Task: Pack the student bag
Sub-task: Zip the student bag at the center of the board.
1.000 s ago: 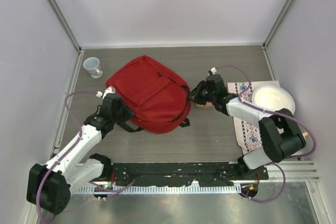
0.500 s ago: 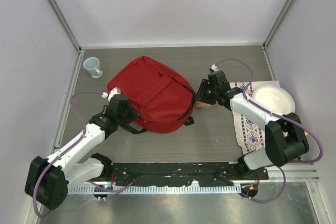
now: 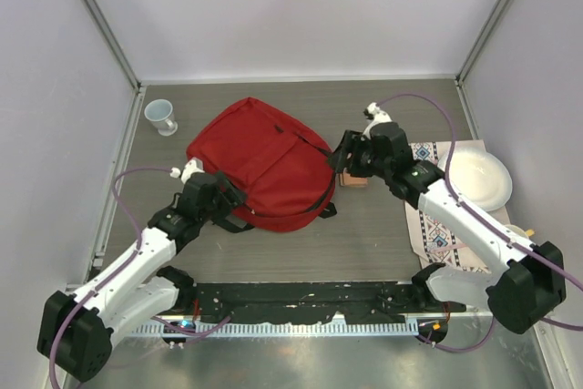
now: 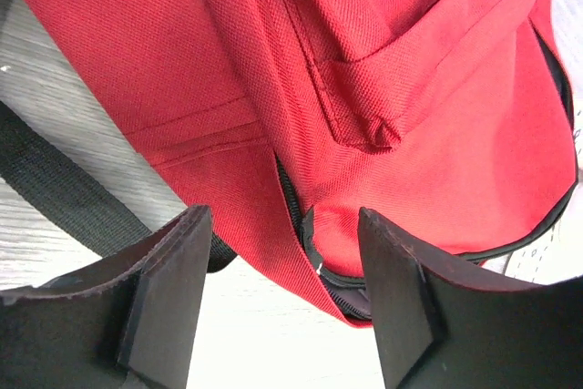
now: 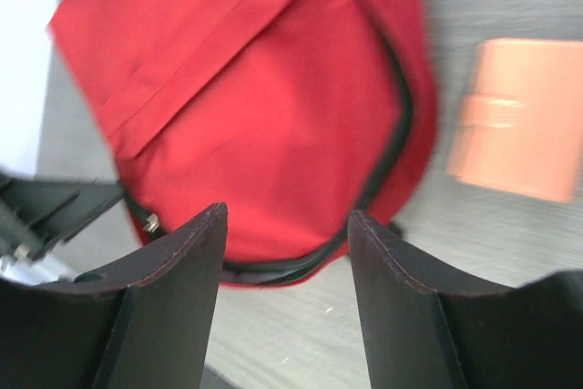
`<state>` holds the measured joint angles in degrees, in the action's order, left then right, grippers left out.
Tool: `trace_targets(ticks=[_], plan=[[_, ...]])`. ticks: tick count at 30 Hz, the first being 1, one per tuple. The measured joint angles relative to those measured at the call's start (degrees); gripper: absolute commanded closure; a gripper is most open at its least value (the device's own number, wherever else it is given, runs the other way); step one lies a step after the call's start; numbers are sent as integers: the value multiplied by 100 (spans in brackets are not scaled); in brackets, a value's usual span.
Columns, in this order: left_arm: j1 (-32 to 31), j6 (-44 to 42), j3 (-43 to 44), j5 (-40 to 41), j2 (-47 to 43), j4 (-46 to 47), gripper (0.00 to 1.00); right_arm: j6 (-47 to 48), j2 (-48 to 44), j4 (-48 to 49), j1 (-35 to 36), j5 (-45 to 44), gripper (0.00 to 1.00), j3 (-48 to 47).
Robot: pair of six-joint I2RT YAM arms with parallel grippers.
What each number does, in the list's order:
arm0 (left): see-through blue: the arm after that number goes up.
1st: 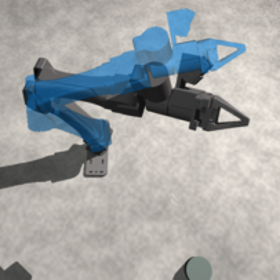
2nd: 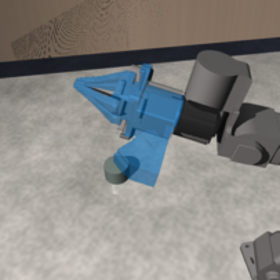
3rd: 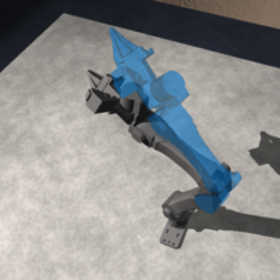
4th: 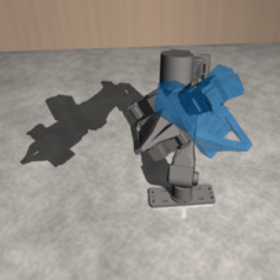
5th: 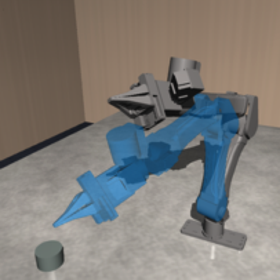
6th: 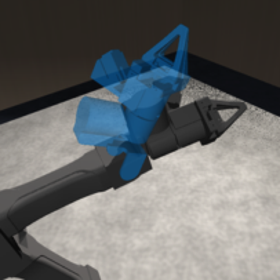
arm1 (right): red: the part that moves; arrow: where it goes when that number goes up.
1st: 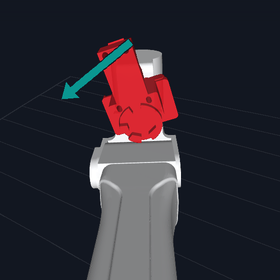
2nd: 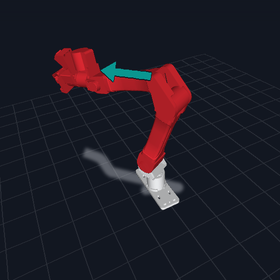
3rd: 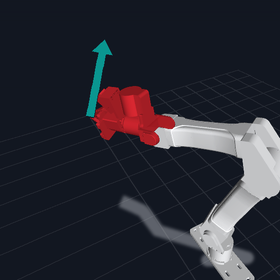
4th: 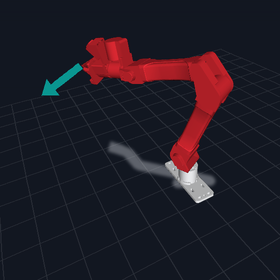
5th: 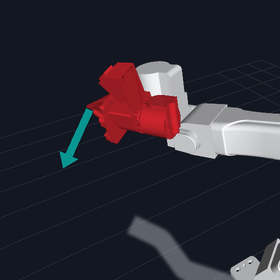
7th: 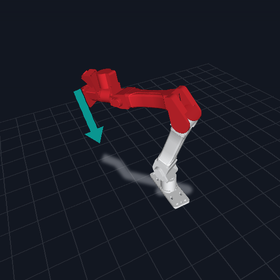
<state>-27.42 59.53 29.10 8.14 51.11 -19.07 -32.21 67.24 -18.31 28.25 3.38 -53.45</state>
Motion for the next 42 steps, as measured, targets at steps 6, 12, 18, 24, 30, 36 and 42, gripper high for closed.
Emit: trace_targets(ticks=[6,12,18,24,30,36,42], plan=[[0,-39,0,431,-267,-223,18,-262,343,498,1303,238,44,0],[63,-170,79,754,-116,-348,18,-485,1029,861,1954,385,53,0],[568,-249,157,651,201,-297,24,-586,1443,1145,2238,393,54,-90],[1005,-293,157,369,367,7,38,-726,1891,1416,2485,310,56,-323],[1036,-299,149,190,619,223,34,-739,2406,1567,2734,168,56,-697],[1054,-297,138,68,730,422,32,-686,3018,1622,2911,46,53,-1178],[1062,-291,81,-85,820,632,47,-601,3510,1585,3010,-33,50,-1515]])
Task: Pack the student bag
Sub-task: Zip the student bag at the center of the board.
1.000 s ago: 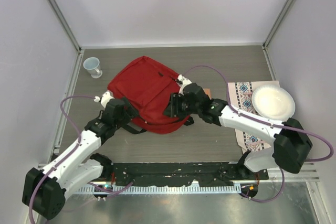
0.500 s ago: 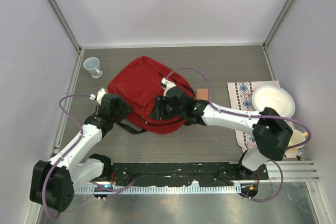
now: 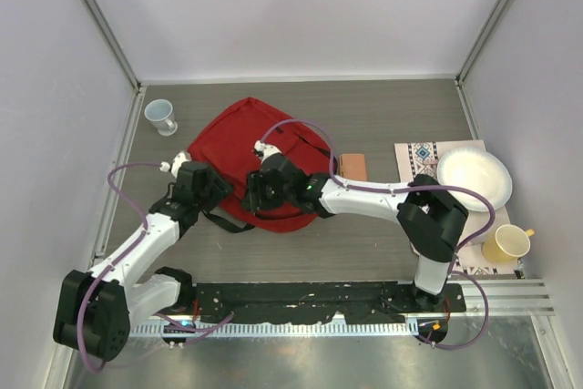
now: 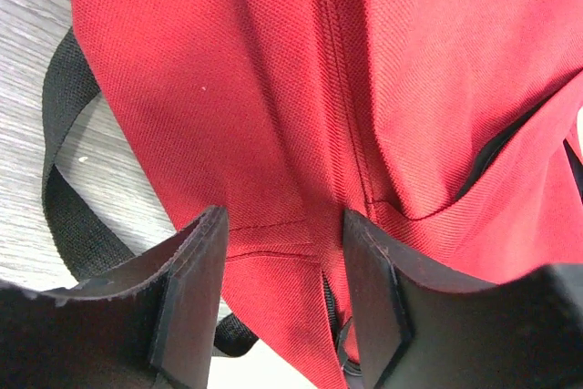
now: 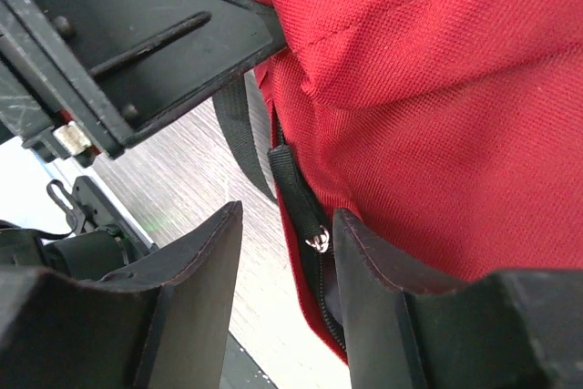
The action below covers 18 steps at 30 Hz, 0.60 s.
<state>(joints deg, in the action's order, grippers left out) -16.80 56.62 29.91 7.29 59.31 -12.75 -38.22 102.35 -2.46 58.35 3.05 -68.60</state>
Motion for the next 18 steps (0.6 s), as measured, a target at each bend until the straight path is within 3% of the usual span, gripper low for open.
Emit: trace_targets(ticks=[7,18], plan=[[0,48,-114,-114,-4,190,66,118,297,-149,4,-96,50,-310],[0,127,-177,-203,-20,328,76,155,629,-208,72,-96,51,-514]])
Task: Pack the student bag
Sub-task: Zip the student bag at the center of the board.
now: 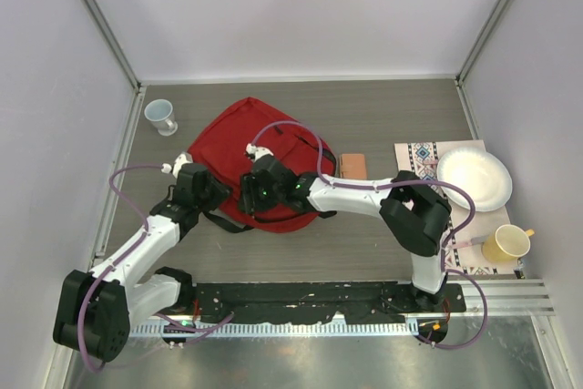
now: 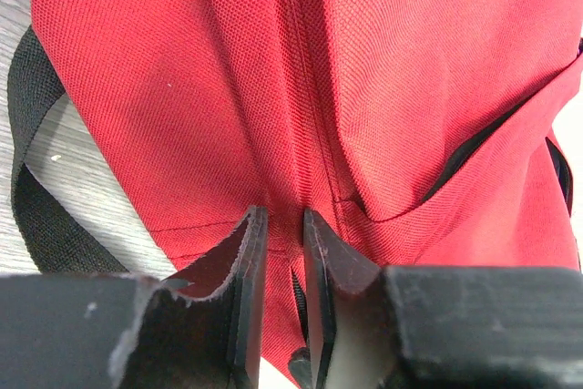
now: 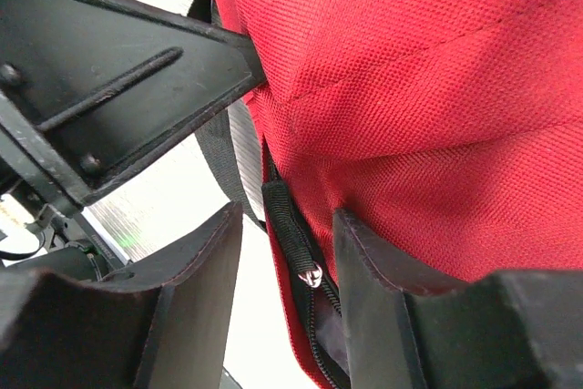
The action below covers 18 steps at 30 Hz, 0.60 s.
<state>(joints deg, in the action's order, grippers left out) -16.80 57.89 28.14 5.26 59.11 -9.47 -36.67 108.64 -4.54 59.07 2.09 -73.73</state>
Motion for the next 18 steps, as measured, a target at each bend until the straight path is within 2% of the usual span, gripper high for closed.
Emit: trace_targets(ticks=[8,11,12,14,15,18], plan=[[0,0,-55,-42,-4,9,80,28,273,-7,20,-44,59,-107],[0,0,-72,-46,-4,26,80,35,291,-52,20,-59,67,-151],[0,0,-74,-50,-4,33,80,39,306,-70,20,-61,74,-188],[0,0,-85,-59,-4,55,80,48,328,-83,20,-72,78,-245],[0,0,-87,-59,-4,59,80,50,341,-107,20,-74,88,-280],[0,0,-101,-59,-4,70,80,68,361,-111,20,-85,96,-321]])
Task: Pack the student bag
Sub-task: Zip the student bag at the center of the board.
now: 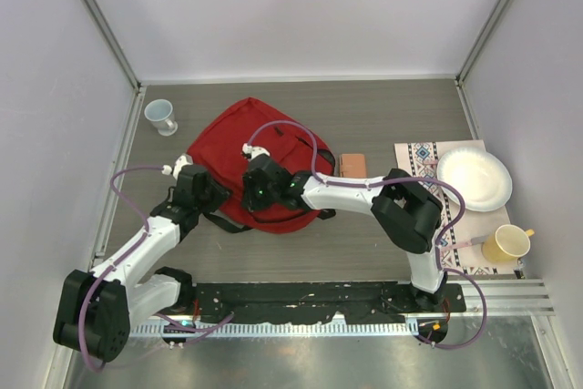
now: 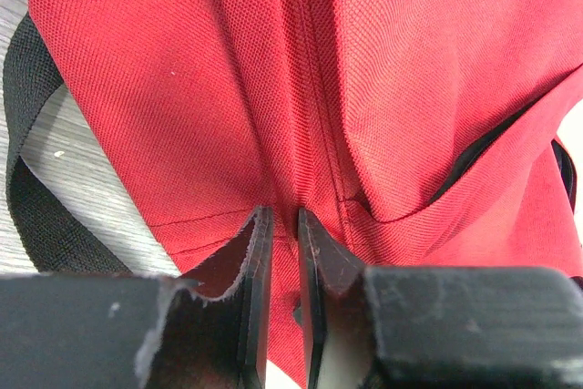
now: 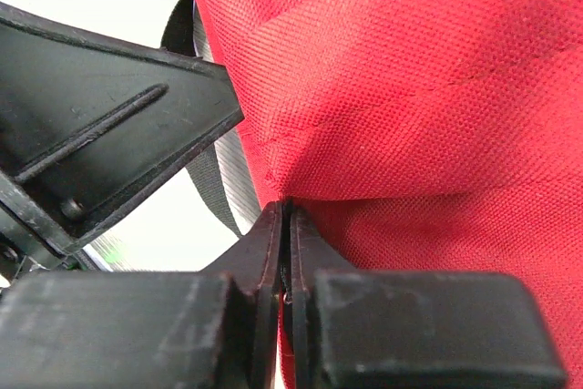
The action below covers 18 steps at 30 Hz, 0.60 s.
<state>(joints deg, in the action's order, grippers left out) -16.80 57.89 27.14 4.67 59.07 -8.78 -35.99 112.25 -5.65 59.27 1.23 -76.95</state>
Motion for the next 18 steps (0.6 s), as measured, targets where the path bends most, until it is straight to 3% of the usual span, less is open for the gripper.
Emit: trace_targets(ticks=[18], plan=[[0,2,-50,-129,0,46,91,-179,-289,876,15,-295,98,756]])
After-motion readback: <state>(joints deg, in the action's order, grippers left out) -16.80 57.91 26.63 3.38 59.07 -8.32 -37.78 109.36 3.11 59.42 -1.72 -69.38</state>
